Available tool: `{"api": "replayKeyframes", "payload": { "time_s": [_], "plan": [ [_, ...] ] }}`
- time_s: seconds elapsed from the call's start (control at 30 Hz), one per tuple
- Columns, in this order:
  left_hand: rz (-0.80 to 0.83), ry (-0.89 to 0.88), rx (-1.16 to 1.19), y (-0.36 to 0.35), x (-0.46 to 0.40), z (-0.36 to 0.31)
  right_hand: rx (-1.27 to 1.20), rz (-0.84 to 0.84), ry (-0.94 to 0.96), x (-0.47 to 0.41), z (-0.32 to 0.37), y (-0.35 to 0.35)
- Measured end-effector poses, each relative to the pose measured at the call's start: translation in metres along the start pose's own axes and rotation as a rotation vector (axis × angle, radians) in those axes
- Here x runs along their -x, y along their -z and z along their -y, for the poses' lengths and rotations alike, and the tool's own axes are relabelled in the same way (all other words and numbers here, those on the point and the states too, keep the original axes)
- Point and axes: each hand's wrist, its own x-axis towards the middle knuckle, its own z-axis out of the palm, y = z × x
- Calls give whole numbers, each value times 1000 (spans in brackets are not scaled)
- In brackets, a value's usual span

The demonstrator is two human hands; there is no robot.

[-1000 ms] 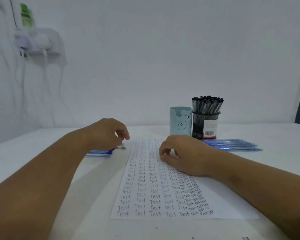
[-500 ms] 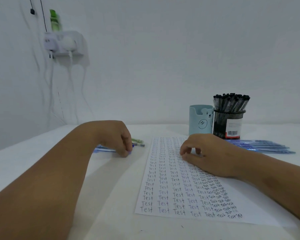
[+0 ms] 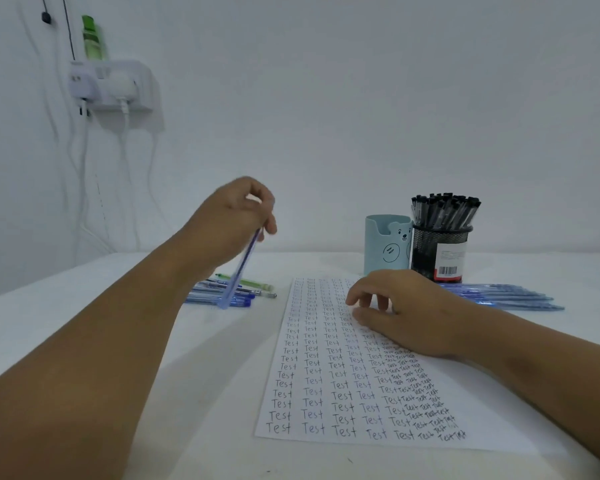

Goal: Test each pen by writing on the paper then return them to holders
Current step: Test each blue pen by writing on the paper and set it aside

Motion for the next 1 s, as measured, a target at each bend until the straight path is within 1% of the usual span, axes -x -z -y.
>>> {"api": "replayKeyframes", "payload": {
  "time_s": [0.1, 0.17, 0.27, 0.4, 0.43, 0.47, 0.57, 0.63, 0.73, 0.87, 1.0],
  "plan": [
    [-118, 21, 459, -16, 1, -9, -144, -100, -20, 1, 4, 1],
    [-130, 73, 659, -31, 5, -11, -276, -177, -13, 0, 8, 1],
    [-71, 124, 736, -56, 13, -11, -412, -277, -18, -2, 12, 2],
    [74, 136, 776, -74, 19, -8, -386, -291, -56, -1, 13, 1],
    [113, 143, 746, -76, 20, -5, -406, -298, -81, -1, 12, 1],
    [155, 140, 652, -77, 22, -1, -457, -309, -114, -1, 11, 2],
    [342, 33, 190, -84, 30, 15, -729, -321, -182, -2, 12, 7],
    [432, -39, 33, -89, 35, 18, -863, -315, -183, -3, 14, 10],
    [421, -66, 10, -94, 35, 16, -929, -296, -163, -2, 15, 12],
    [408, -241, -156, -95, 34, 14, -947, -279, -187, 0, 13, 15],
    [439, -236, -155, -102, 35, 14, -985, -250, -236, 0, 14, 18]
  ]
}}
